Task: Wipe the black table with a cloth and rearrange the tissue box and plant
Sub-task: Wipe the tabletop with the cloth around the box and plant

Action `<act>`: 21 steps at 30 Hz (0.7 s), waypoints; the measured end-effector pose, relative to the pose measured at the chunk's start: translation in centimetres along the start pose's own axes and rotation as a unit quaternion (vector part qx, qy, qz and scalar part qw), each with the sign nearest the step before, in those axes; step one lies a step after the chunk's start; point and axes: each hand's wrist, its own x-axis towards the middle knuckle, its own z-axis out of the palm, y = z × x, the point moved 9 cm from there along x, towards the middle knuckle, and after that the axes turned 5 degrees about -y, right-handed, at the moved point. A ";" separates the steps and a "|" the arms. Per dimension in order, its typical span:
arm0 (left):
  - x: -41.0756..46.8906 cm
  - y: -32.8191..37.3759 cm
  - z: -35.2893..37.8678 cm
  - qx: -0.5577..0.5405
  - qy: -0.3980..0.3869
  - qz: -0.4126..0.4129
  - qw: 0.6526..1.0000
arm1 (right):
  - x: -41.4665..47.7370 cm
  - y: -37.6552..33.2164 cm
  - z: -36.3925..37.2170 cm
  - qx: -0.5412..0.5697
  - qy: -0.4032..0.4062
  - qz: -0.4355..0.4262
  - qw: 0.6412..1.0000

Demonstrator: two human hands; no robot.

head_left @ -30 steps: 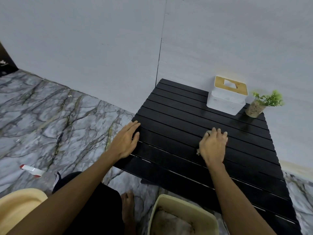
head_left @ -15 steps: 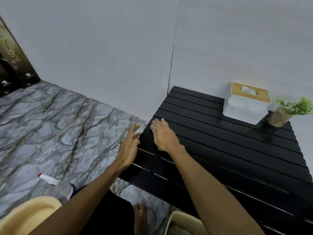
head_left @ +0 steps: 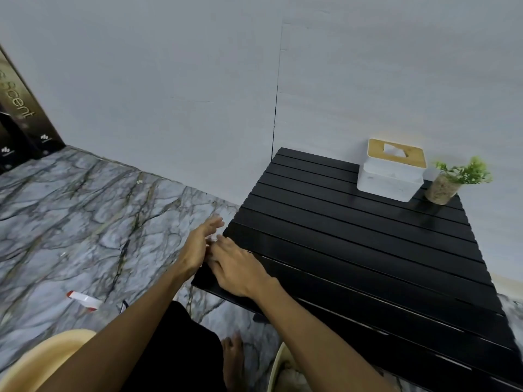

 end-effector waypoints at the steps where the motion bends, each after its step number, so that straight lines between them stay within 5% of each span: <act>1: -0.3 0.2 0.0 0.008 -0.009 0.003 1.000 | -0.4 -0.5 0.4 0.003 0.000 -0.022 1.000; 8: -1.1 -0.3 0.5 0.110 -0.003 0.024 0.994 | -5.1 -0.1 1.1 0.016 0.055 -0.074 0.996; 13: -1.8 -0.3 2.9 0.426 0.016 0.139 0.894 | -10.0 5.4 -1.2 -0.017 0.199 0.093 0.975; 21: -3.4 0.1 7.6 0.506 0.013 0.197 0.839 | -19.7 13.0 -5.4 0.004 0.255 0.295 0.921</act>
